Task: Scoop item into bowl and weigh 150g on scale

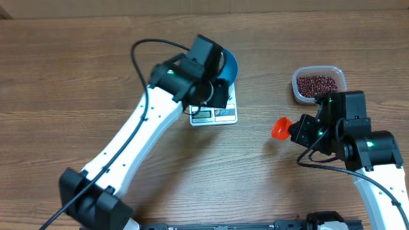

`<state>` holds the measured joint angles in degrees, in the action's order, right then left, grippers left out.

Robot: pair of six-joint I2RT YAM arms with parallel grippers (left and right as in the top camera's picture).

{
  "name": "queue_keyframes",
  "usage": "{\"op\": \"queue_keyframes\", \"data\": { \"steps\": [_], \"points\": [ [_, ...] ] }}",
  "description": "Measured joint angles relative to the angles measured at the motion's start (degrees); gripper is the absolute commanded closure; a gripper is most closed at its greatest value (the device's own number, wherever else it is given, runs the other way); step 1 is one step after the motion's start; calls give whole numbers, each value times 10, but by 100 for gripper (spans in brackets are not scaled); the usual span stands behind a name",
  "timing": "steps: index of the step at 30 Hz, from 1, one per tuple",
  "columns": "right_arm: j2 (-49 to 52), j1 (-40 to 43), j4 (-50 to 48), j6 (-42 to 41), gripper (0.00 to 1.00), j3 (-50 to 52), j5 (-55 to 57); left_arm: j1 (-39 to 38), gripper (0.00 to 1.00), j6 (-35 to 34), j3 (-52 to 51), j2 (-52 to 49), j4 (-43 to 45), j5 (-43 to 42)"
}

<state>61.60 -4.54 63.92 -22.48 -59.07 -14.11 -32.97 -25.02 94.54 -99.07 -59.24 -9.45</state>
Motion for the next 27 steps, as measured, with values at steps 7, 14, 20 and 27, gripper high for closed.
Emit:
{"op": "queue_keyframes", "data": {
  "steps": [7,14,20,27],
  "points": [
    [0,0,1,0,96,0,0,-35,96,2,0,-53,-31,14],
    [0,0,1,0,96,0,0,-38,96,30,-8,-97,15,42],
    [0,0,1,0,96,0,0,-38,96,54,-56,-98,81,59],
    [0,0,1,0,96,0,0,-38,96,79,-133,-98,156,83]
  ]
}}
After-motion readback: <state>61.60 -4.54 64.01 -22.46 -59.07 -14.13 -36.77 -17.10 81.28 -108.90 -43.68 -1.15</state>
